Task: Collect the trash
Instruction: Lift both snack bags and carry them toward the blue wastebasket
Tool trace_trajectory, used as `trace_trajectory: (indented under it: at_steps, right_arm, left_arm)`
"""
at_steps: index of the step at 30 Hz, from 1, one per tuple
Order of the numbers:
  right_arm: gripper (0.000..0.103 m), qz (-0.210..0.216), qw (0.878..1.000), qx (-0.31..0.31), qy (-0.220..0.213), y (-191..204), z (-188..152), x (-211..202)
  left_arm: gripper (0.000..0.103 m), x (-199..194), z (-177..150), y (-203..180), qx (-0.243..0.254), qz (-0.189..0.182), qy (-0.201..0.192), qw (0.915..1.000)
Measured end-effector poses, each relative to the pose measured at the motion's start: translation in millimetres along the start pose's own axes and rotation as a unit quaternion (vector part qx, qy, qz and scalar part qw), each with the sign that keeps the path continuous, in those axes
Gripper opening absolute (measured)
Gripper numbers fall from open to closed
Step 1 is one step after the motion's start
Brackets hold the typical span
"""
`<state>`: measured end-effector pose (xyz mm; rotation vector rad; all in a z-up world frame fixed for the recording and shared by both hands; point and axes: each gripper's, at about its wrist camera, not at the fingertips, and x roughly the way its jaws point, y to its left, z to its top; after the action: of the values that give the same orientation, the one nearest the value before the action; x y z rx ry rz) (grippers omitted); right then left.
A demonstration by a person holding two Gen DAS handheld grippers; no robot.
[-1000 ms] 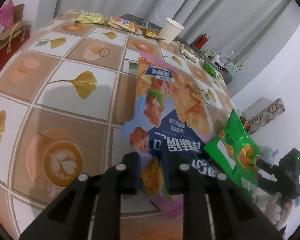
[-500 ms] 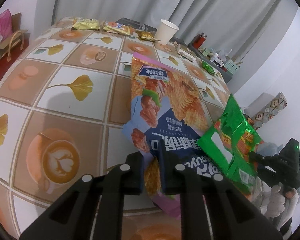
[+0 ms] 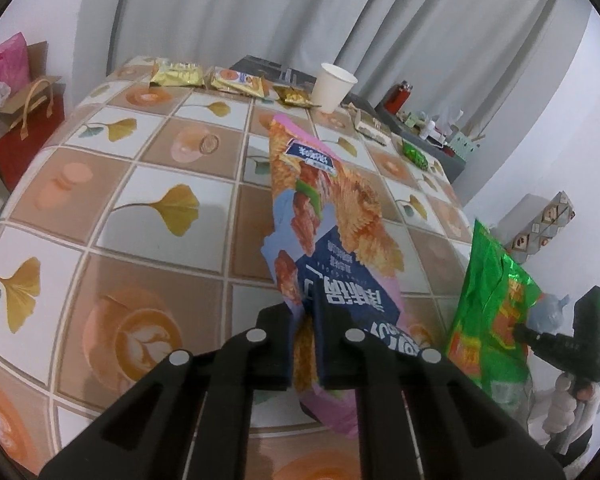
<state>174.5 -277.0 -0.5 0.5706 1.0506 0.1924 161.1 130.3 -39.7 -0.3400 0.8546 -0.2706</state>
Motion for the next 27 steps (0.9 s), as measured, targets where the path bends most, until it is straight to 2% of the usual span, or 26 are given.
trace_trajectory:
  at_steps: [3,8,11,12,16,20,24,27]
  right_arm:
    - [0.006,0.001,1.000,-0.001,-0.001,-2,-2,-1]
    - [0.007,0.007,1.000,0.009,0.006,-1,-6,12]
    - [0.015,0.019,0.999,0.025,0.011,-3,-7,17]
    - [0.023,0.020,0.999,0.028,0.012,-3,-6,18]
    - [0.027,0.021,0.999,0.033,0.008,2,-7,21]
    - [0.027,-0.007,1.000,0.006,-0.003,16,-9,23]
    - [0.026,-0.060,0.997,-0.040,-0.016,32,-15,26]
    - [0.019,-0.105,0.991,-0.076,-0.024,43,-20,29]
  left_arm:
    - [0.003,-5,2,-4,0.001,-0.007,-0.006,1.0000]
    - [0.003,-10,3,-15,0.015,-0.019,-0.017,0.9996]
    - [0.003,-10,2,-21,0.023,-0.020,-0.016,0.9994]
    - [0.003,-10,1,-21,0.024,-0.021,-0.015,0.9994]
    - [0.003,-5,-2,-23,0.024,-0.021,-0.008,0.9995]
    - [0.003,-2,-5,-24,0.023,-0.021,-0.004,0.9995]
    - [0.003,-2,-5,-24,0.023,-0.020,-0.004,0.9995]
    - [0.003,-2,-5,-24,0.022,-0.020,-0.004,0.9996]
